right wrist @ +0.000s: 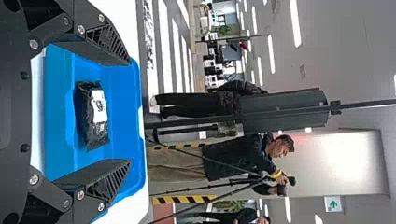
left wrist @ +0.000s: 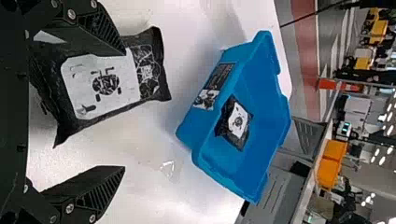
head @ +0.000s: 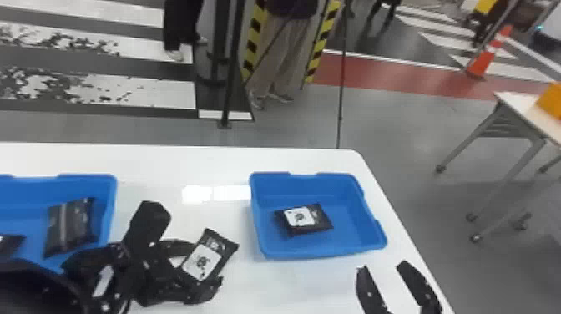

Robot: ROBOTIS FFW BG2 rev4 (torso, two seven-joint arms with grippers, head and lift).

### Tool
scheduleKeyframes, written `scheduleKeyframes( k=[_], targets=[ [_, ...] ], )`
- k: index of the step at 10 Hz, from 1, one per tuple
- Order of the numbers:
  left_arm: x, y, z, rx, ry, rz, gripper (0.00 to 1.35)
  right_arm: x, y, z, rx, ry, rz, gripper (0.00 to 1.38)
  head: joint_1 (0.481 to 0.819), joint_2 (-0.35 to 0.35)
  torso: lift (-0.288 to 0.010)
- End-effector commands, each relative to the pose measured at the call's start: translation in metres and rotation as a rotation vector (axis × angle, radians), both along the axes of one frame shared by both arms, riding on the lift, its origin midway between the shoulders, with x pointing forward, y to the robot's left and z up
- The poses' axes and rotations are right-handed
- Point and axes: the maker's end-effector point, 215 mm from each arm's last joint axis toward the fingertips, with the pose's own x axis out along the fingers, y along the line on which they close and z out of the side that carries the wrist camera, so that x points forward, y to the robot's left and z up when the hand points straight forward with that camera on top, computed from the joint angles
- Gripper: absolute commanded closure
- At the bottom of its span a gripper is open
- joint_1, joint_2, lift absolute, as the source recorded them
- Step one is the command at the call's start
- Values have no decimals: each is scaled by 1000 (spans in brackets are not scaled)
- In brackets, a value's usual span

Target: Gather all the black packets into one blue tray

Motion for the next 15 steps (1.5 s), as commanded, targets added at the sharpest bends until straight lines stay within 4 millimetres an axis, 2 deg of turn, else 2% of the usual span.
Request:
scheduleKeyframes(
  k=[1,3,6,7,8,9,10,11,14,15],
  targets=[
    [17,12,0,66,-49,21,170,-1,0,-1,4,2,0,303,695,-350,-110],
    [26,19,-20,111,-35,37,165,-1,0,-1,5,2,0,303,695,-350,-110],
    [18,1,-24,91,-38,-3,177,0,0,-2,5,1,1,303,695,-350,-110],
    [15,3,-31,100,-11,0,349,0,0,-3,6,4,2,303,695,-350,-110],
    [10,9,-39,118,25,10,799,-1,0,-4,9,8,0,303,695,-350,-110],
    [9,13,-44,128,35,17,1101,0,0,-4,12,7,0,303,695,-350,-110],
    [12,18,-46,145,28,21,1207,-1,0,-5,12,9,1,303,695,-350,-110],
    [17,16,-39,134,-8,15,1207,-1,0,-5,12,9,1,303,695,-350,-110],
    [39,8,-2,49,-145,3,1207,-1,0,-5,17,10,-1,303,695,-350,-110],
    [47,18,11,25,-172,25,1207,-2,0,-5,17,10,0,303,695,-350,-110]
  ],
)
